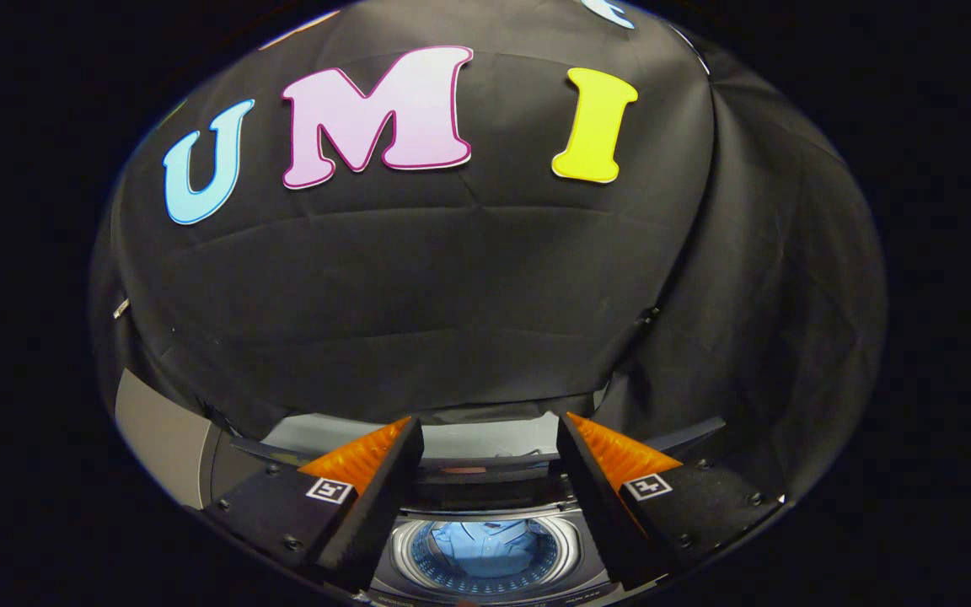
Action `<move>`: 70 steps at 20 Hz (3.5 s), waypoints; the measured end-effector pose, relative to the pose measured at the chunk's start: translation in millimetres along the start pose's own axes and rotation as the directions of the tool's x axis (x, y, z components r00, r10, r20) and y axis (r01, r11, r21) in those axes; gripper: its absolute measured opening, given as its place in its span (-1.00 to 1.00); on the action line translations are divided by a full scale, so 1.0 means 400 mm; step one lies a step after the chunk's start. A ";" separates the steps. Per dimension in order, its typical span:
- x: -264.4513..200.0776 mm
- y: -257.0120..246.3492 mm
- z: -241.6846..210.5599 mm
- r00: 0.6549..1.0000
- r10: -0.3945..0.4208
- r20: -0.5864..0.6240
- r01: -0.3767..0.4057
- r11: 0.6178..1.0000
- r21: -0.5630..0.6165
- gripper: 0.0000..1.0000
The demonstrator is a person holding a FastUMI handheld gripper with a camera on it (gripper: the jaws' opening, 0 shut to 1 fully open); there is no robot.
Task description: Put the clothes into the washing machine and then close the washing machine lid.
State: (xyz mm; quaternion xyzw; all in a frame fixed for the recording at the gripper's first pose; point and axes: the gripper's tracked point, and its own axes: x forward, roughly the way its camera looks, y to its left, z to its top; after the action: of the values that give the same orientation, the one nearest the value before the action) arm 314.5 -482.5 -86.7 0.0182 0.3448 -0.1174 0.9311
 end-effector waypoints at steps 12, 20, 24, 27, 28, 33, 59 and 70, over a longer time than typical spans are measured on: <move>-0.099 -0.014 -0.065 0.999 0.008 0.047 -0.008 1.000 -0.008 1.00; -0.152 -0.017 -0.100 0.992 0.034 0.124 -0.035 0.999 0.001 1.00; -0.168 -0.015 -0.123 0.984 0.064 0.164 -0.066 0.998 0.005 1.00; -0.183 -0.018 -0.137 0.982 0.072 0.173 -0.074 0.997 0.010 1.00; -0.186 -0.020 -0.141 0.982 0.072 0.175 -0.075 0.997 0.009 1.00; -0.198 -0.024 -0.175 0.980 0.052 0.190 -0.061 0.997 0.037 0.99; -0.188 -0.046 -0.567 0.998 0.062 -0.032 -0.063 0.997 -0.043 1.00; -0.287 -0.011 -0.457 0.990 0.088 0.114 -0.079 0.994 -0.076 1.00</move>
State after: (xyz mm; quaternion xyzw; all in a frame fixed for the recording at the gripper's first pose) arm 112.6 -441.9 -151.7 -0.0077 0.2926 -0.0668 0.9539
